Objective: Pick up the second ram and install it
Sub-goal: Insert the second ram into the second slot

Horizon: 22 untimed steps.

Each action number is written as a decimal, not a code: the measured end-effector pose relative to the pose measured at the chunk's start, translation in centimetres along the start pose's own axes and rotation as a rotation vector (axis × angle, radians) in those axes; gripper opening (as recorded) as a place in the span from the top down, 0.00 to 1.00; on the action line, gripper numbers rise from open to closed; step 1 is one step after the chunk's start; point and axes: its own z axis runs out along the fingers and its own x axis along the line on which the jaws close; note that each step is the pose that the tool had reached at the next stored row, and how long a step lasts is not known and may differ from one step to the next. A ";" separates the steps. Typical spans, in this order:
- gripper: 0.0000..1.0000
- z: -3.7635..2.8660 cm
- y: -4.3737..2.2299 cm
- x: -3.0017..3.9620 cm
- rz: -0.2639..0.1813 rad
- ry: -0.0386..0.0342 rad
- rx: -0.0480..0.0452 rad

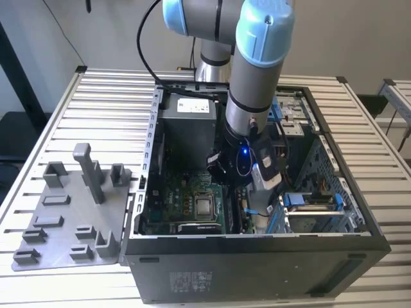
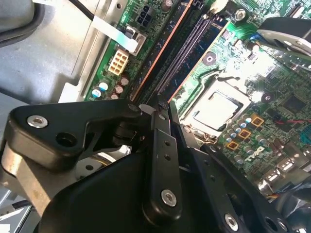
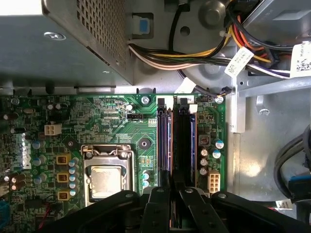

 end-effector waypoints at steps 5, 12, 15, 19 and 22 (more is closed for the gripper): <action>0.86 -0.01 0.10 0.01 -0.006 0.0001 0.0004; 0.86 0.00 0.11 0.01 -0.034 0.0005 0.0004; 0.86 0.02 0.11 -0.01 -0.050 0.0008 0.0009; 0.86 0.12 0.10 -0.06 -0.057 0.0016 0.0011; 0.86 0.47 0.09 -0.09 -0.057 0.0059 0.0009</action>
